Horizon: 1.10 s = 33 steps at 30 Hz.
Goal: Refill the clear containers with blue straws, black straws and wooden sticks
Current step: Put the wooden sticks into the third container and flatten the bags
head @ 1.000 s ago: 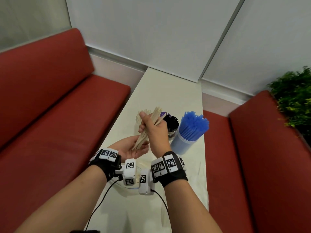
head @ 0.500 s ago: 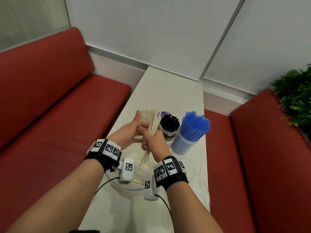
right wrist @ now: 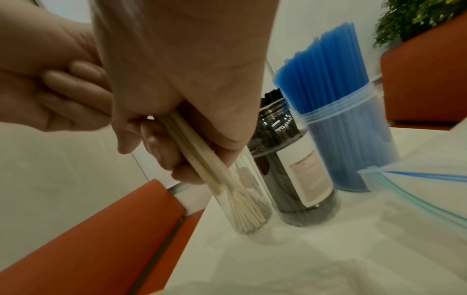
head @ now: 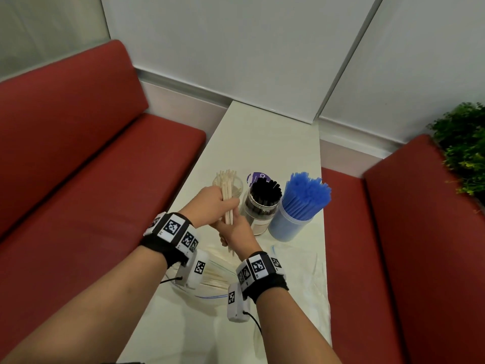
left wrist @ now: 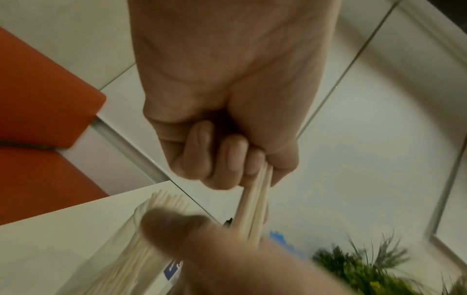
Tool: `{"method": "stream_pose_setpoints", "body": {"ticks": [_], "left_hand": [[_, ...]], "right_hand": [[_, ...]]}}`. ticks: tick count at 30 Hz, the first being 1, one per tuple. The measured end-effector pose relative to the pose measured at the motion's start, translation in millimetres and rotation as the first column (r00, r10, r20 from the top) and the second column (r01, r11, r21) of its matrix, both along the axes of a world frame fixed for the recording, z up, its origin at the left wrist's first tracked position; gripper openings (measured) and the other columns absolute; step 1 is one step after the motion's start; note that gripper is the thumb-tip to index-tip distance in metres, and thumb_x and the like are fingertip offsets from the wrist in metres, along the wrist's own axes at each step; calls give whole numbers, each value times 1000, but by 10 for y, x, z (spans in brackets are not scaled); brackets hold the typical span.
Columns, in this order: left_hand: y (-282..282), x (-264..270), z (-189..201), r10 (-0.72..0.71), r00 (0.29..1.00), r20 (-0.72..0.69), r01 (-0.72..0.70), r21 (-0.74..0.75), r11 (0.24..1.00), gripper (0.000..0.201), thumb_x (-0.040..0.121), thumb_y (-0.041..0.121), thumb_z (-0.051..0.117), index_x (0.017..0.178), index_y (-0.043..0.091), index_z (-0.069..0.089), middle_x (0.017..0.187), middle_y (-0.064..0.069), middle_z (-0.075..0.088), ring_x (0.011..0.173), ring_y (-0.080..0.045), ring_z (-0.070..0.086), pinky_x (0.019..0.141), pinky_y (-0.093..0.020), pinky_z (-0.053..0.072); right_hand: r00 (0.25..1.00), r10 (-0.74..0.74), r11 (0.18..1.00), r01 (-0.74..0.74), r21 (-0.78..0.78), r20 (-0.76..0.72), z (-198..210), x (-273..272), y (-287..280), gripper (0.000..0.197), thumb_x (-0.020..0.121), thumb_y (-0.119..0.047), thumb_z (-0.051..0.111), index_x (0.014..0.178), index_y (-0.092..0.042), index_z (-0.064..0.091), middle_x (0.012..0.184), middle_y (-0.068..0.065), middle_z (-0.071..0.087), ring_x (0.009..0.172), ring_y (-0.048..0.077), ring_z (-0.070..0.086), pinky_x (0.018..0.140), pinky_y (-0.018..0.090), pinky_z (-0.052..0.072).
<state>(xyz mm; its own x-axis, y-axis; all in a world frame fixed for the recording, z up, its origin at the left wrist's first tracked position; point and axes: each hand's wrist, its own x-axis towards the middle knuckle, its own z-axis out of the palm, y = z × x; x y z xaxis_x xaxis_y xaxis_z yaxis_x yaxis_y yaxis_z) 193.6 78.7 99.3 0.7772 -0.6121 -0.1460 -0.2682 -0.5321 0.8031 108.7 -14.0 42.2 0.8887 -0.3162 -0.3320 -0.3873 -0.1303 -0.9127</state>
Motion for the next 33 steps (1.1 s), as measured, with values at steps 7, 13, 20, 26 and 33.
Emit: {"method": "stream_pose_setpoints", "body": {"ticks": [7,13,20,26,33], "left_hand": [[-5,383,489,32,999,25,-27,-176,984,33,90,30,59,66,12,72,40,-2,52,34,-16,47,36,-20,39],[-180,694,620,155,975,157,-111,-257,960,33,89,39,57,71,16,73,47,-9,60,37,-14,55,41,-16,42],[-321,810,152,243,968,64,-219,-258,941,32,91,34,62,80,5,73,43,7,56,34,-5,51,40,-18,45],[-386,858,-268,172,984,48,-170,-57,984,38,92,38,63,84,2,71,50,1,57,30,-4,48,42,-14,42],[-353,821,-436,79,996,-28,-74,145,987,65,77,65,68,118,16,56,74,-2,65,51,-14,60,53,-24,44]], "right_hand": [[919,258,960,-278,-26,-299,-353,-210,80,23,95,-27,71,94,-5,65,79,10,68,63,21,61,65,31,54],[660,523,453,-751,-480,-539,-774,-424,423,35,100,0,46,133,1,58,134,25,57,123,42,56,101,46,49],[660,515,230,-722,-653,-548,-1175,-595,555,41,101,1,40,141,7,39,147,33,37,133,46,39,101,55,44],[700,447,294,-703,-648,-557,-1307,-557,641,36,100,3,38,136,6,44,138,31,47,127,47,45,102,56,41],[710,416,321,-699,-639,-568,-1276,-534,627,40,96,0,53,135,-1,48,139,23,49,126,42,48,103,52,42]]}}
